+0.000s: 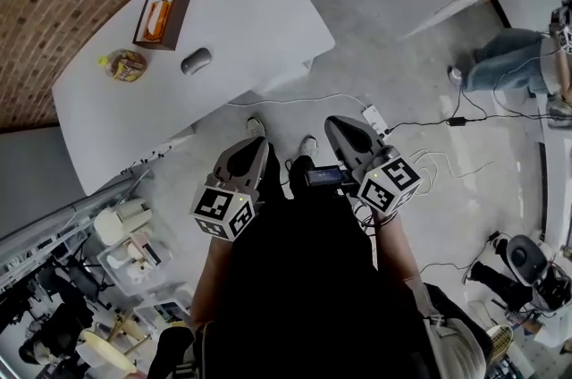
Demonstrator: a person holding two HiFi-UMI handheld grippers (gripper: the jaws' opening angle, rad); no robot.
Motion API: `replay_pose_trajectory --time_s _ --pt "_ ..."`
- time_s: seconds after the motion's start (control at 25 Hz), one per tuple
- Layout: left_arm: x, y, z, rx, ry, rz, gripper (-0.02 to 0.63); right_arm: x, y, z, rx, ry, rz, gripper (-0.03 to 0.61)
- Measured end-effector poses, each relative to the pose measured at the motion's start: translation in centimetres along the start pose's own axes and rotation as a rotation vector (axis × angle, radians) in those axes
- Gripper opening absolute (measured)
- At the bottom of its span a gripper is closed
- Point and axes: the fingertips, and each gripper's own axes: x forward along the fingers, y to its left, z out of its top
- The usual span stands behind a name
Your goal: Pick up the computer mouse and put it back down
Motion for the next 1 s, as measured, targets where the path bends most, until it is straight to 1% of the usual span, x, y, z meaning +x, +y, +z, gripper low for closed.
replay_pose_trajectory --time_s 0.08,0.24,0.6,0.72,0.84,1.0 --pt "0.0 1.1 0.0 0.004 0.012 0.009 0.015 0.6 -0.2 0.0 0.008 0.004 -0.008 0.017" --pt "0.7 4.4 0.9 0.023 0.024 0.017 0.017 2.4 -0.1 1.4 -0.008 0.001 -0.027 0.017" --pt "1.9 11.9 4.3 0.090 0.042 0.031 0.017 6.6 -0.1 5.2 -0.049 -0.030 -0.081 0.017" --pt "2.2 14.5 4.9 0.127 0.063 0.037 0.017 8.7 0.1 6.2 -0.052 -0.042 -0.092 0.017" --pt "2.5 16.9 5.3 0.146 0.083 0.033 0.018 10.8 0.3 6.7 -0.066 -0.038 -0.102 0.017" --pt "3.0 19.8 5.0 0.185 0.129 0.024 0.026 13.0 0.4 7.4 -0.080 -0.042 -0.121 0.017"
